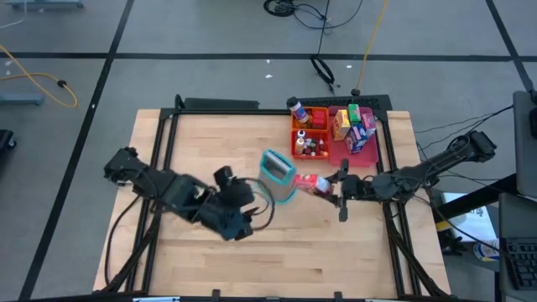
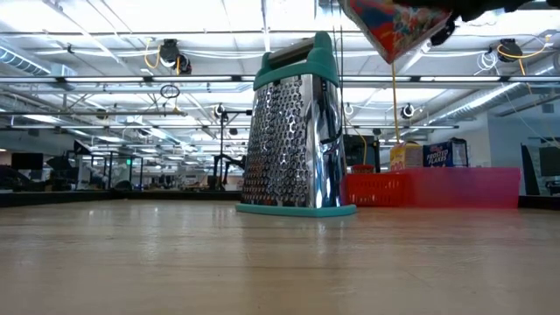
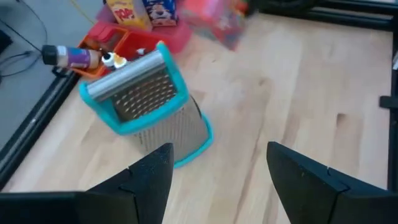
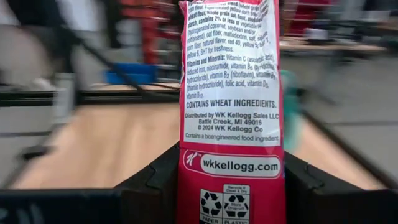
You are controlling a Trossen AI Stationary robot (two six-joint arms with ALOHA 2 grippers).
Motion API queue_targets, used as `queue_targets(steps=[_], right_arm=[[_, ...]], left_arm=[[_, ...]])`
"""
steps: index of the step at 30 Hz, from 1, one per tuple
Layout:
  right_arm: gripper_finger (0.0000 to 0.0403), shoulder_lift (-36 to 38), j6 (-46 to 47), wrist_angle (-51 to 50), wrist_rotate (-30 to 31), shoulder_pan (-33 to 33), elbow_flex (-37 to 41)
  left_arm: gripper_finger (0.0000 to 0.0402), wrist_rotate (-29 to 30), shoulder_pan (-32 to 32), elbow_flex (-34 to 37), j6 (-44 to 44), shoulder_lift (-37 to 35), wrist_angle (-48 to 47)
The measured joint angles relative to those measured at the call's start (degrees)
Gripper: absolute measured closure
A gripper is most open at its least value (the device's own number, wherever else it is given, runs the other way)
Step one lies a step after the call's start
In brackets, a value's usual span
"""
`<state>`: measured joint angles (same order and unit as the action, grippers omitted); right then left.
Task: Pick & Place Kitchen Items
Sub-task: Put the red cereal box into the red bin
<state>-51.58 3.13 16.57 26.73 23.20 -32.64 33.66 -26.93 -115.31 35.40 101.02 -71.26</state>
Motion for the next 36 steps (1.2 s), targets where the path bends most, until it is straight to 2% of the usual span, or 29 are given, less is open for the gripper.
queue_targets(steps=[7,13,18,20,23,29,36], right_arm=[[0.0243,1.97,1.27,-3.75,25.98,5.04,0.07],[0.0243,1.46,6.51,-7.09,48.36,5.64,0.59],[0.0243,1.47,10.58,-6.92,60.16,4.1,3.99],[0.0243,1.45,13.66,-6.88,62.01,2.18,5.91],[0.0243,1.42,19.33,-5.93,61.73,-2.05,9.82],[0.0242,1.42,23.3,4.58,61.23,-9.49,18.66],[0.0244,0.8,18.07,23.25,49.62,-20.18,26.91]], left_arm=[[0.0147,8.66,-7.51,2.51,9.07,0.03,-3.72],[0.0147,15.36,-11.63,7.86,16.2,0.1,-4.07],[0.0146,17.3,-13.34,12.35,21.29,0.0,-3.91],[0.0146,18.44,-13.48,14.24,23.27,0.04,-3.94],[0.0146,19.45,-13.77,16.28,26.27,0.04,-4.01],[0.0146,19.44,-14.02,19.48,28.36,0.04,-2.07],[0.0146,22.19,-13.87,21.22,29.92,0.04,-0.81]])
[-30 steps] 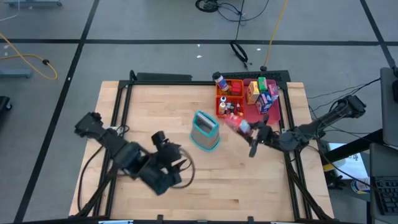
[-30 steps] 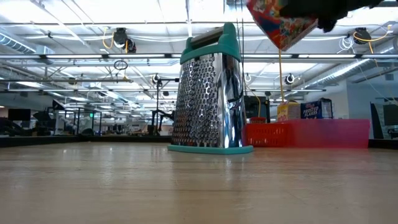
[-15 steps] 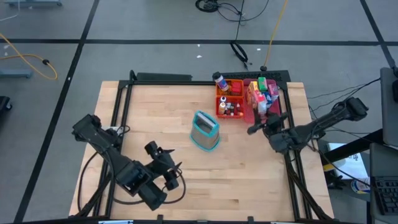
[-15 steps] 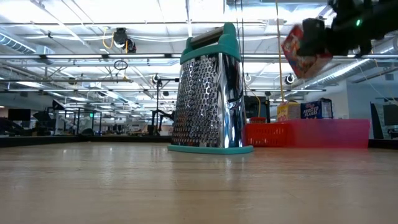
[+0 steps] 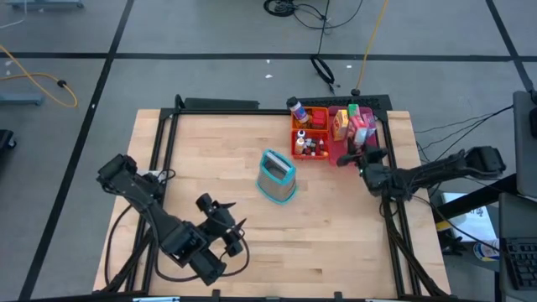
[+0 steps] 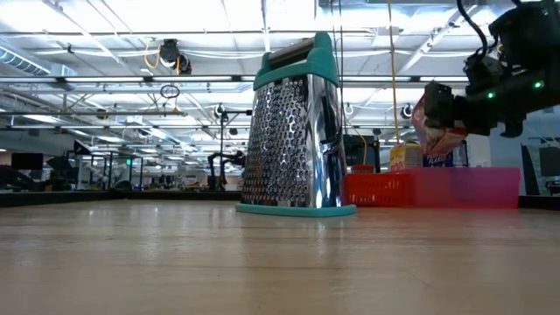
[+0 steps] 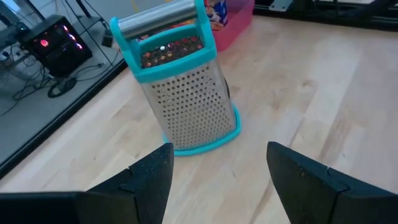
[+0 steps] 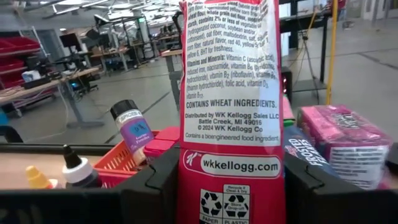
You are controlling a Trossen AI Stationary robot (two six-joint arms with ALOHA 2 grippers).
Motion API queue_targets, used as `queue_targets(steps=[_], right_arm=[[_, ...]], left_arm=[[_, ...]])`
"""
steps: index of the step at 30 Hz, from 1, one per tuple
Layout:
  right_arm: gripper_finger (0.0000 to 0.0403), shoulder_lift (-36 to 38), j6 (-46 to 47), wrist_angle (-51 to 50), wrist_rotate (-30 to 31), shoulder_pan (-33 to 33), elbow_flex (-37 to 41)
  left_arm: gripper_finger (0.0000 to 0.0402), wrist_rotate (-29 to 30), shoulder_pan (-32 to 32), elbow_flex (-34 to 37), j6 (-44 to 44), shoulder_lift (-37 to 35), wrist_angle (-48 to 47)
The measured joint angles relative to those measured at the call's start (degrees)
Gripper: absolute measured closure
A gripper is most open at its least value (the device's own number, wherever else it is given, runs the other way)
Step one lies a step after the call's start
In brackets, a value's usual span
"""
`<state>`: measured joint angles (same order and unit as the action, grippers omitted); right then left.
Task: Pick & Place Kitchen Items
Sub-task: Put the red cereal box into the red bin
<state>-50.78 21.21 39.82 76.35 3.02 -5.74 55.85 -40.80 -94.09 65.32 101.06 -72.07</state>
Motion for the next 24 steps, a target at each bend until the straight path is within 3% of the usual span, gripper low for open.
queue_targets(steps=[5,9,12,24], right_arm=[[0.0242,-2.67,-1.56,6.67,-8.86,-6.79,1.22],[0.0243,-6.7,-4.21,9.55,-9.63,-10.49,0.9],[0.0244,-9.9,-4.29,12.55,-13.77,-12.48,0.75],[0.024,-21.09,-6.83,27.03,-15.15,-14.26,0.74]], left_arm=[[0.0146,1.31,0.32,1.72,-1.1,0.0,2.15],[0.0146,1.51,1.15,3.11,-0.17,0.0,3.03],[0.0146,1.54,1.77,4.2,-0.24,0.0,4.03],[0.0146,0.73,2.96,6.72,-0.15,-0.04,6.61]])
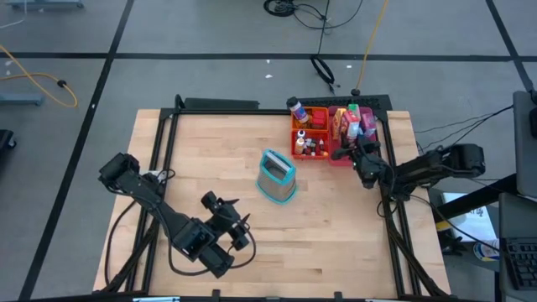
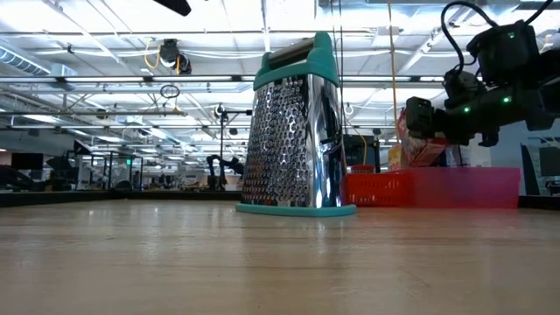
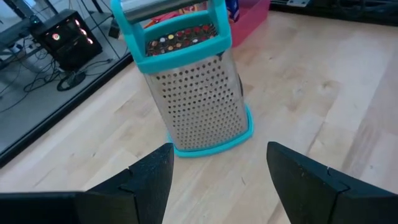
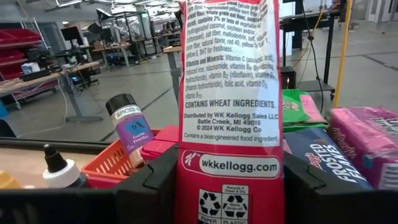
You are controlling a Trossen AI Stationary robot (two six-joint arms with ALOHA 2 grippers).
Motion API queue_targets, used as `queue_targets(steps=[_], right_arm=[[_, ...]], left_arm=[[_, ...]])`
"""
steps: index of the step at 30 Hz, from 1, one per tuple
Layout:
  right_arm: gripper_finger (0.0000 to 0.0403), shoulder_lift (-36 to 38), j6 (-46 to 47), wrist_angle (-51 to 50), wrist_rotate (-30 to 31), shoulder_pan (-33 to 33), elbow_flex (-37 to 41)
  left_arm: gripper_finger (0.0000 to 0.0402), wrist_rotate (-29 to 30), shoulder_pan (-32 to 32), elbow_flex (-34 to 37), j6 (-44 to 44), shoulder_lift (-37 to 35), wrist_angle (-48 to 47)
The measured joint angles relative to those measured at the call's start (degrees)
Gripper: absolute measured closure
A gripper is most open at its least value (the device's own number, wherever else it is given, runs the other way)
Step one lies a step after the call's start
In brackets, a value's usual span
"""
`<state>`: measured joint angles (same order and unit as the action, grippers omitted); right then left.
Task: Pick & Place Kitchen Items
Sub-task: Put the red cereal box into the red bin
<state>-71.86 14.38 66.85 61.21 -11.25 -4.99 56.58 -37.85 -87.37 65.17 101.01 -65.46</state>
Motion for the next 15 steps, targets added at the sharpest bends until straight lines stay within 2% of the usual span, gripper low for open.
queue_targets(steps=[15], right_arm=[[0.0183,-1.43,-3.23,0.65,0.14,-0.07,0.0]], left_arm=[[0.0146,-0.07,-0.09,0.0,-3.18,0.02,2.98]])
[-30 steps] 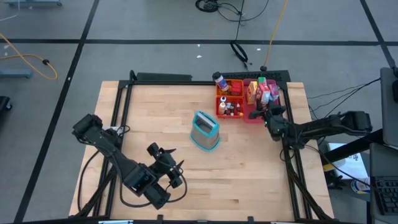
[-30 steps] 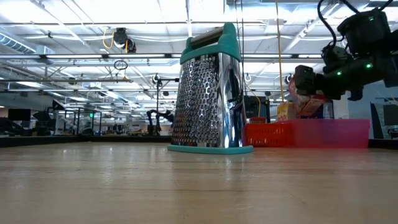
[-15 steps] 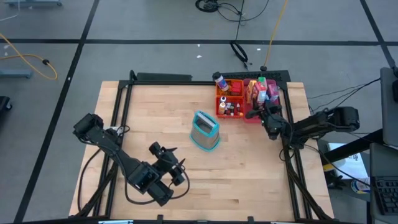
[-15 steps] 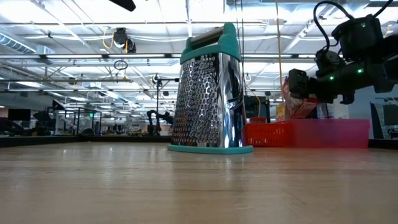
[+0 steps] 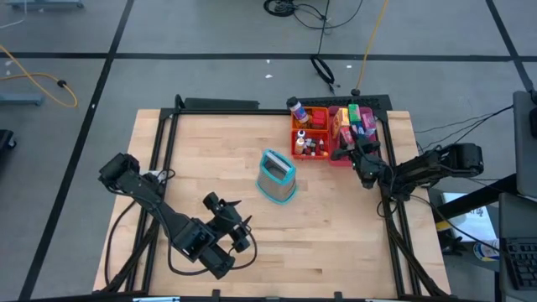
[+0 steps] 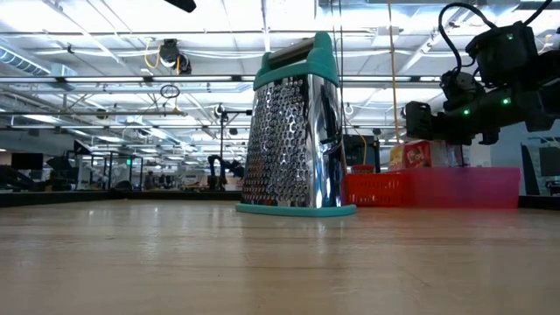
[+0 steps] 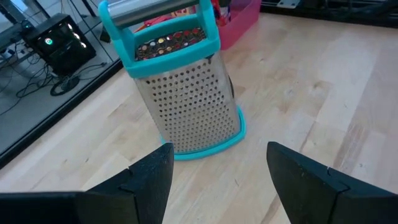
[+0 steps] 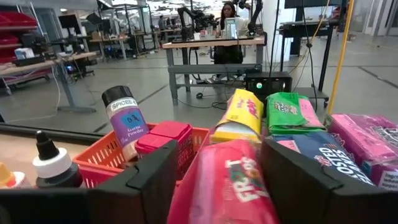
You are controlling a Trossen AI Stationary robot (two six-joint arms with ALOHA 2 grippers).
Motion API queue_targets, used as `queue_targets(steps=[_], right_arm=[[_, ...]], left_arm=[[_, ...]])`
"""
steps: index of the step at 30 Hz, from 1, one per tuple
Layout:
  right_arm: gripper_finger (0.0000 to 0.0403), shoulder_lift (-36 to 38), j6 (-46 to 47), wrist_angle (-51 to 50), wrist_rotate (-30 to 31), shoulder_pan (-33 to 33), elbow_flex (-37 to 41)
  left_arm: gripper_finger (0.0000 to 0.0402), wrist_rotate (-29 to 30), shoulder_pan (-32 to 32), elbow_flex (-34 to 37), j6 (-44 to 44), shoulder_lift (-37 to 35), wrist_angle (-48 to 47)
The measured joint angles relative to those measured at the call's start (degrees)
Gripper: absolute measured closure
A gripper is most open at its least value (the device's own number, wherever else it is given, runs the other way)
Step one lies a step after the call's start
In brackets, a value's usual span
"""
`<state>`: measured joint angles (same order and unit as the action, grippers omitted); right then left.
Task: Pick & Place Kitchen Items
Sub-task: Put the red cereal box into the red bin
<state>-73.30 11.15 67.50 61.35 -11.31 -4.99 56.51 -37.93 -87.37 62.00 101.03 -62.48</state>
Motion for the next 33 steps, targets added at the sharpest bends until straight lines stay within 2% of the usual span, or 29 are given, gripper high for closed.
queue_targets(steps=[14,28,33], right_arm=[[0.0126,0.0,-1.39,0.03,-0.01,0.0,0.0],[0.0119,0.36,-3.45,-0.06,-0.05,0.69,0.0],[0.0119,2.39,-7.93,0.52,0.06,2.73,0.0]], left_arm=[[0.0146,-0.02,0.0,-0.02,0.0,0.0,-0.02],[0.0146,-0.02,0.0,-0.04,0.17,0.0,0.03],[0.0146,-0.02,0.0,-0.04,0.19,0.0,0.11]])
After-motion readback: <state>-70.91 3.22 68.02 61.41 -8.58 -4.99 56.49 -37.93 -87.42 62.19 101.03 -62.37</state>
